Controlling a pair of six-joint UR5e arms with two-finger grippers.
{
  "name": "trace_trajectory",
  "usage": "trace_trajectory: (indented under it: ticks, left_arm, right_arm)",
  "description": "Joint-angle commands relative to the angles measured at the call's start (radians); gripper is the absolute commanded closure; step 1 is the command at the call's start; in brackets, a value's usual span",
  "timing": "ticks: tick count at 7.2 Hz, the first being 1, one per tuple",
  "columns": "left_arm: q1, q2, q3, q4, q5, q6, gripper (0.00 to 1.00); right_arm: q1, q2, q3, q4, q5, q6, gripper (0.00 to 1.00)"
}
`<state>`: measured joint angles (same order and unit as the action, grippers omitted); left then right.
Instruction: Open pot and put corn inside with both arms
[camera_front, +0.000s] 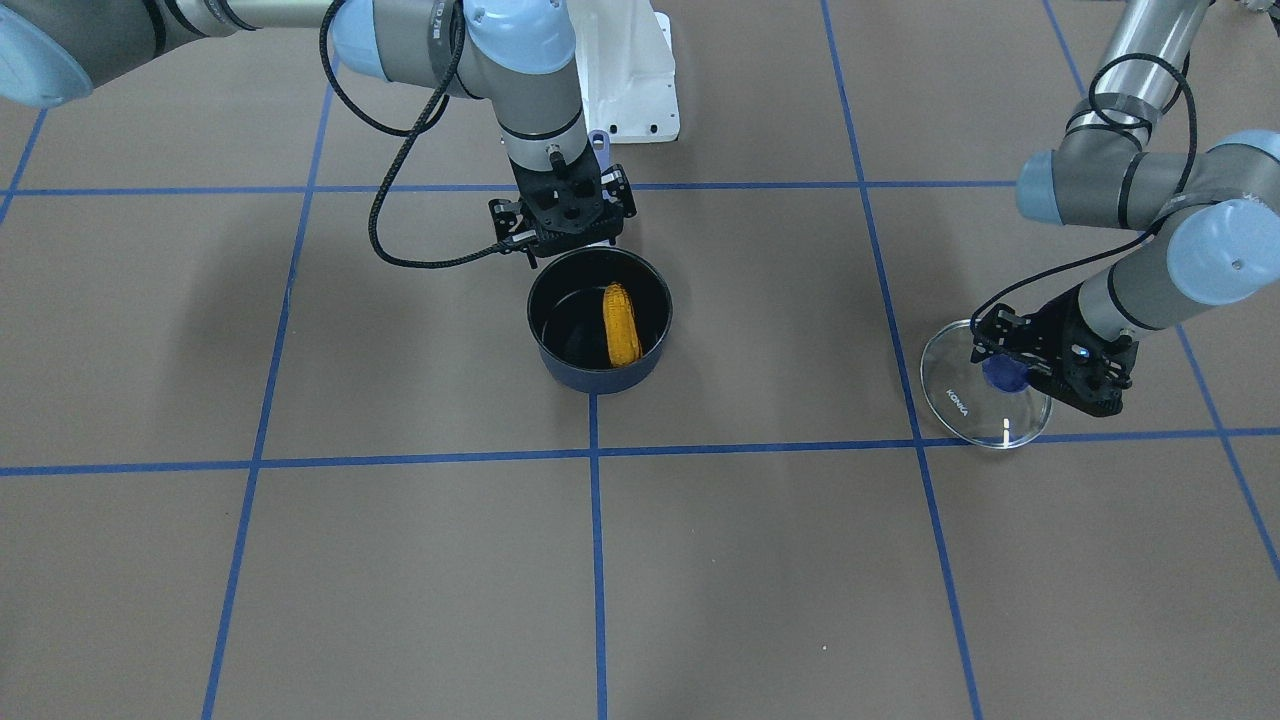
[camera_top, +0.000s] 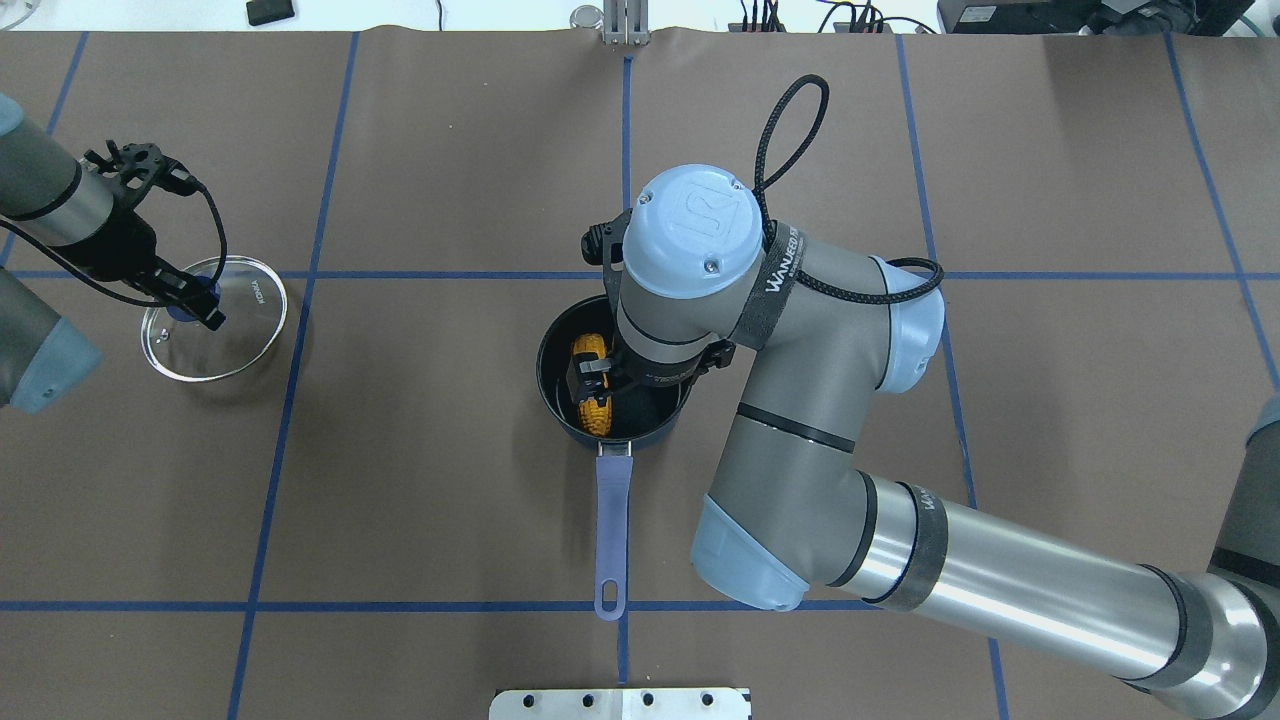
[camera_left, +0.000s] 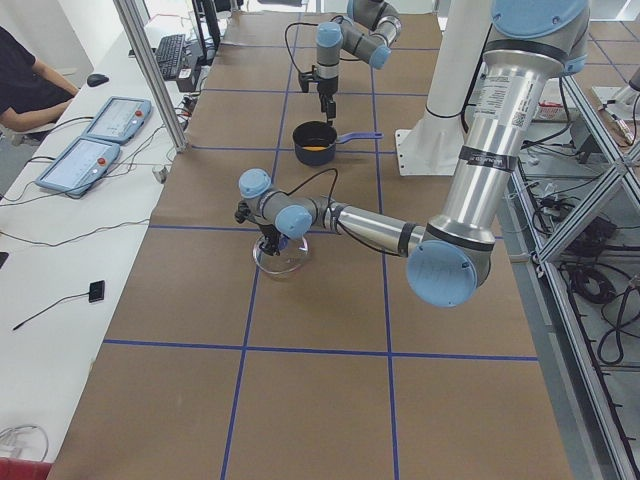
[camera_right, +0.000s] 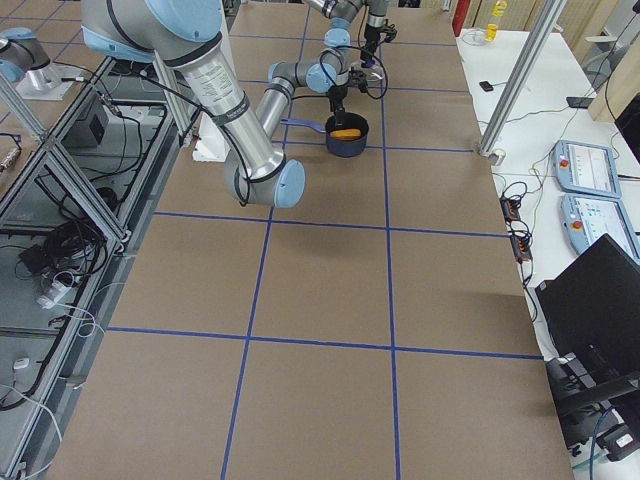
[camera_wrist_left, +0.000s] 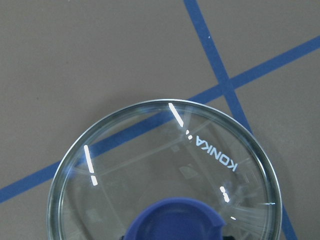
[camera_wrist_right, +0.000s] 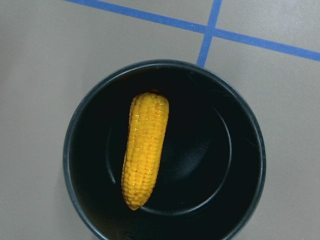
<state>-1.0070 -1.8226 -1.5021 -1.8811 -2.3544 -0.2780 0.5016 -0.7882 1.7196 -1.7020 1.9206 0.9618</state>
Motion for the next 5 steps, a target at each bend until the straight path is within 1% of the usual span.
trace_trajectory:
  ticks: [1,2,4,5]
  left_arm:
    - [0.001,0.006,-0.007,-0.009,0.004,-0.003,0.10]
    - [0.001,0.008,-0.006,-0.021,0.006,-0.006,0.03]
    - [0.001,0.002,-0.010,-0.018,0.000,-0.006,0.03]
    - [-0.011,-0.003,-0.020,-0.013,-0.002,0.000,0.03]
  right_arm:
    - [0.000,-0.002,-0.001,0.001,0.000,0.000,0.00]
    - [0.002,-0.002,-0.001,-0.001,0.000,-0.002,0.00]
    - [0.024,-0.008,0.000,0.001,0.002,-0.015,0.00]
    - [0.084,-0.032,0.002,0.005,0.014,-0.035,0.00]
